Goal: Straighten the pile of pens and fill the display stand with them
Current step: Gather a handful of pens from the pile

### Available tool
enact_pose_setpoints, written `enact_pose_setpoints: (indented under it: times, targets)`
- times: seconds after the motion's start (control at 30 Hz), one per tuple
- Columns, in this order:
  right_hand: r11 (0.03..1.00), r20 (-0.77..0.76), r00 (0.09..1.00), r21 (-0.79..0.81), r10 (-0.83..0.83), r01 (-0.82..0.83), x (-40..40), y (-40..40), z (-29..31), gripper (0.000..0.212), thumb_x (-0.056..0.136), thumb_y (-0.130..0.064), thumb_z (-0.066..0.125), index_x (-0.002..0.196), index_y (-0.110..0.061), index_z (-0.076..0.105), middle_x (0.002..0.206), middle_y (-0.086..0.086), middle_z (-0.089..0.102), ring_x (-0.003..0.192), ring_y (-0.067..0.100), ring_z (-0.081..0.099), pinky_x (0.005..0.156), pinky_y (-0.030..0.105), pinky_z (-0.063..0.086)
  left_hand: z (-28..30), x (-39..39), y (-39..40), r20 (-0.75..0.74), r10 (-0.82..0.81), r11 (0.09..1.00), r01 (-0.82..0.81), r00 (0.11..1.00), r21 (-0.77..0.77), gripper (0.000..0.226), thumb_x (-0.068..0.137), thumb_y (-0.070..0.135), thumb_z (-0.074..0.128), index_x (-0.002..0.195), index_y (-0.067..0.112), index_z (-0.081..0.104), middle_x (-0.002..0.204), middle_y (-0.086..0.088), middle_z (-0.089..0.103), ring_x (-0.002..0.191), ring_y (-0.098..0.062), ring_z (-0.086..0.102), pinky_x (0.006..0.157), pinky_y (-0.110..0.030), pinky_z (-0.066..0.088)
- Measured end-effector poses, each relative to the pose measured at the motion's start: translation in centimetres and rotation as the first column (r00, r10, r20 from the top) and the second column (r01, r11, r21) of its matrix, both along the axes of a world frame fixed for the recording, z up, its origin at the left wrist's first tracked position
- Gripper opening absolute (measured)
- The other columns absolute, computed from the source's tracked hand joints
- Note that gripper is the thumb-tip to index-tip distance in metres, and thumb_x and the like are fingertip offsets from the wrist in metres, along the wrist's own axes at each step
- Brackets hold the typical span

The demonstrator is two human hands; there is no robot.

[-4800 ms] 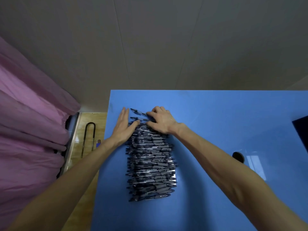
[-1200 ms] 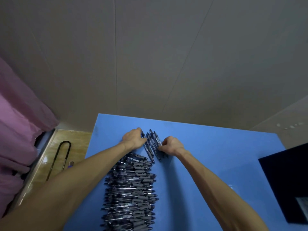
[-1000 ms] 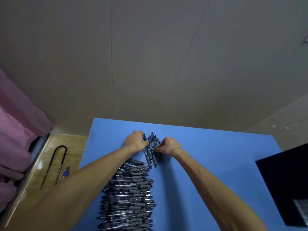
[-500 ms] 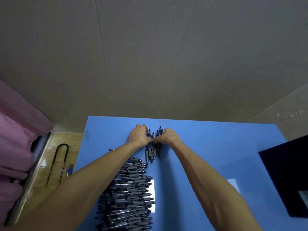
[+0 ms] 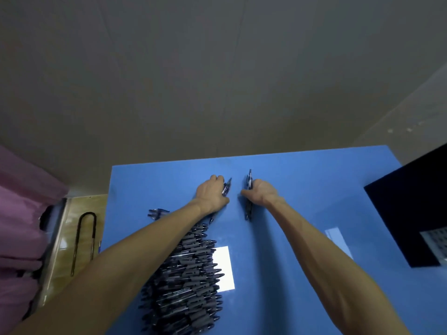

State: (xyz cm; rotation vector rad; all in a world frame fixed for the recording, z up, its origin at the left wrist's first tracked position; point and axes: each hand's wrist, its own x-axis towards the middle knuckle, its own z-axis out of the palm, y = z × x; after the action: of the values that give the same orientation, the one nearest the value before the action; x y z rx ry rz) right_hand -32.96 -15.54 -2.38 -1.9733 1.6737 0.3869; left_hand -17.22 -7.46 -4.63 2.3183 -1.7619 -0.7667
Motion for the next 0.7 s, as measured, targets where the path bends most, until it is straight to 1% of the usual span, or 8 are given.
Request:
enact_pose_setpoints:
  times: [0.07, 0.17, 0.27, 0.37, 0.47, 0.53, 0.63, 0.7]
  targets:
    - [1.0, 0.029, 1.0, -0.029, -0.004, 0.005, -1.4, 1.2, -0.3, 0.031, 0.095, -0.043, 0.056, 0.105, -0.013, 0.056, 0.109, 0.01, 0.066, 0.105, 0.032, 0.063, 0.076, 0.031, 0.041, -0.1, -1.5, 0.0, 0.029, -0.048, 0.999, 0.048, 0.998, -0.011, 0.037, 0.094, 0.016, 0.058, 0.128, 0.007, 0.048, 0.132, -0.015, 0.051, 0.119, -0.037, 0.055, 0.094, -0.044, 0.044]
    - [0.995, 0.12, 0.992, -0.081, -0.05, 0.06, -3.4, 3.3, -0.5, 0.036, 0.099, -0.035, 0.046, 0.118, -0.005, 0.051, 0.116, 0.016, 0.066, 0.105, 0.037, 0.061, 0.08, 0.038, 0.043, -0.6, -3.2, 0.3, 0.043, -0.065, 0.997, 0.066, 0.997, -0.034, 0.031, 0.098, 0.008, 0.045, 0.129, 0.005, 0.046, 0.135, -0.018, 0.049, 0.124, -0.037, 0.05, 0.098, -0.045, 0.042]
    - [0.993, 0.185, 0.982, -0.109, -0.027, 0.047, -5.7, 5.2, 0.4, 0.032, 0.103, -0.032, 0.041, 0.116, -0.005, 0.047, 0.113, 0.019, 0.065, 0.103, 0.039, 0.061, 0.078, 0.041, 0.041, -0.3, -3.6, -0.8, -0.121, 0.062, 0.998, -0.065, 0.991, -0.023, 0.029, 0.098, 0.01, 0.047, 0.126, 0.004, 0.046, 0.131, -0.02, 0.055, 0.121, -0.042, 0.055, 0.096, -0.046, 0.043]
    - [0.984, 0.31, 0.944, -0.095, -0.116, 0.152, -8.6, 6.1, 1.5, 0.028, 0.104, -0.033, 0.038, 0.108, -0.008, 0.05, 0.103, 0.013, 0.062, 0.097, 0.034, 0.058, 0.075, 0.037, 0.037, 1.3, -4.6, -2.0, -0.316, 0.097, 0.994, -0.106, 0.944, -0.011, 0.019, 0.103, 0.017, 0.042, 0.118, 0.007, 0.04, 0.115, -0.019, 0.064, 0.103, -0.041, 0.063, 0.087, -0.044, 0.049]
    - [0.95, 0.511, 0.824, -0.044, -0.245, 0.31, -11.0, 5.9, 3.4, 0.03, 0.096, -0.04, 0.035, 0.088, -0.013, 0.047, 0.088, 0.005, 0.061, 0.084, 0.029, 0.056, 0.075, 0.042, 0.043, 3.8, -7.4, -3.0, -0.532, 0.097, 0.984, -0.162, 0.841, -0.075, 0.017, 0.108, 0.026, 0.04, 0.114, 0.01, 0.041, 0.098, -0.007, 0.069, 0.08, -0.025, 0.069, 0.086, -0.039, 0.053]
    - [0.913, 0.631, 0.716, -0.031, -0.298, 0.407, -12.6, 5.5, 5.6, 0.026, 0.095, -0.034, 0.036, 0.078, -0.015, 0.042, 0.076, 0.004, 0.055, 0.072, 0.024, 0.05, 0.073, 0.042, 0.044, 6.4, -9.9, -4.1, -0.625, 0.081, 0.969, -0.209, 0.776, -0.134, 0.017, 0.108, 0.028, 0.041, 0.112, 0.012, 0.045, 0.088, -0.001, 0.067, 0.072, -0.019, 0.066, 0.084, -0.037, 0.052]
    - [0.858, 0.743, 0.586, -0.029, -0.325, 0.514, -15.7, 4.8, 9.4, 0.027, 0.096, -0.031, 0.038, 0.076, -0.015, 0.043, 0.067, 0.002, 0.052, 0.063, 0.022, 0.048, 0.066, 0.04, 0.042, 10.9, -14.3, -5.4, -0.705, 0.016, 0.945, -0.241, 0.709, -0.221, 0.013, 0.108, 0.027, 0.045, 0.1, 0.016, 0.049, 0.078, 0.002, 0.063, 0.067, -0.016, 0.058, 0.075, -0.035, 0.048]
    - [0.848, 0.788, 0.537, -0.037, -0.301, 0.529, -18.6, 4.3, 11.9, 0.029, 0.096, -0.033, 0.041, 0.073, -0.015, 0.045, 0.06, -0.001, 0.052, 0.058, 0.02, 0.048, 0.064, 0.04, 0.042, 13.7, -17.6, -6.1, -0.701, -0.057, 0.933, -0.212, 0.71, -0.291, 0.016, 0.106, 0.027, 0.05, 0.093, 0.018, 0.053, 0.076, 0.002, 0.065, 0.067, -0.017, 0.055, 0.073, -0.036, 0.047]
